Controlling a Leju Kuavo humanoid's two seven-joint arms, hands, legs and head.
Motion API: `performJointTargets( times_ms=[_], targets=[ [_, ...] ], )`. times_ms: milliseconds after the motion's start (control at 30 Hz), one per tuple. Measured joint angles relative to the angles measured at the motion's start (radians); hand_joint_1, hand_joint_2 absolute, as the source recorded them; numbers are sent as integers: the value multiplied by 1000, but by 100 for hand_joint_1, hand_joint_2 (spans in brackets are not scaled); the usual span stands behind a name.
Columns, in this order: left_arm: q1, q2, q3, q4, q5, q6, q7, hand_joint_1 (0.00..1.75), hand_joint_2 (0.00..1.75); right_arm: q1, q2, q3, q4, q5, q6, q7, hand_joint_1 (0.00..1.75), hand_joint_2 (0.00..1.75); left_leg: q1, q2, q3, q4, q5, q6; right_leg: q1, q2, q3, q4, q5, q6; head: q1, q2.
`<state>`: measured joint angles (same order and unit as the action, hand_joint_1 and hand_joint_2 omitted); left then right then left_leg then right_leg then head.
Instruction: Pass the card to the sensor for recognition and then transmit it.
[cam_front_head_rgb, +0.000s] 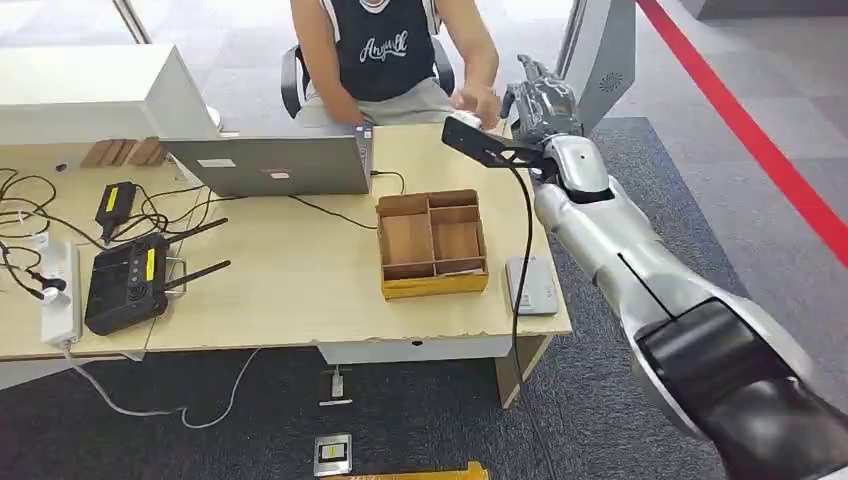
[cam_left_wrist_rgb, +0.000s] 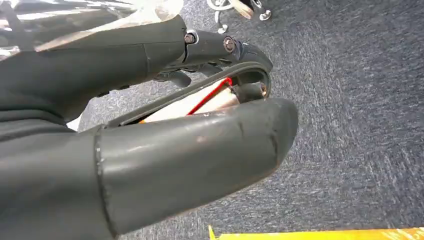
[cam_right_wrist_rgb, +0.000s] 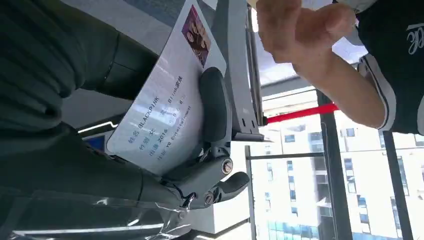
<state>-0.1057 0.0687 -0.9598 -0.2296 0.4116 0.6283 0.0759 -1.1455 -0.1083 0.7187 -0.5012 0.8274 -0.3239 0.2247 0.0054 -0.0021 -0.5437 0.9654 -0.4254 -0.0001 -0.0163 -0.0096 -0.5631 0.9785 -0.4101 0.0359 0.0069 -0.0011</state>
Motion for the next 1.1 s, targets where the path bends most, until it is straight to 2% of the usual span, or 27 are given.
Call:
performJointTargets(
  times_ms=[300,400,700,733,767,800,1100],
  targets=[
    [0,0,0,0,-2,0,-11,0,0,0,2,0,-4,-2,5,8,175,175,0,0,0,0,0,0,0,0,0,0,0,0,0,0],
    [0,-1,-1,0,-9,0,-13,0,0,0,5,3,-4,13,29,11,175,175,0,0,0,0,0,0,0,0,0,0,0,0,0,0],
    [-2,1,-19,0,-29,-4,-27,0,0,2,58,30,4,64,71,32,175,175,0,0,-1,0,0,0,0,0,-1,0,0,0,0,0],
    [-2,1,-20,0,-29,-4,-27,0,0,2,62,32,7,64,71,32,10,175,0,0,-1,0,0,0,0,0,-1,0,0,0,0,0],
    [-2,1,-21,0,-29,-5,-27,0,0,4,66,35,8,64,71,32,0,175,0,0,-1,0,0,0,0,0,-1,0,0,0,0,0],
    [-2,1,-22,0,-29,-7,-27,0,0,6,70,38,10,63,70,30,0,0,0,0,-1,0,0,0,0,0,-2,0,0,0,0,0],
    [-2,5,-27,0,-29,-19,-32,0,0,26,71,53,30,55,55,49,0,0,0,0,-1,0,0,0,0,0,-2,0,0,0,0,0]
  ],
)
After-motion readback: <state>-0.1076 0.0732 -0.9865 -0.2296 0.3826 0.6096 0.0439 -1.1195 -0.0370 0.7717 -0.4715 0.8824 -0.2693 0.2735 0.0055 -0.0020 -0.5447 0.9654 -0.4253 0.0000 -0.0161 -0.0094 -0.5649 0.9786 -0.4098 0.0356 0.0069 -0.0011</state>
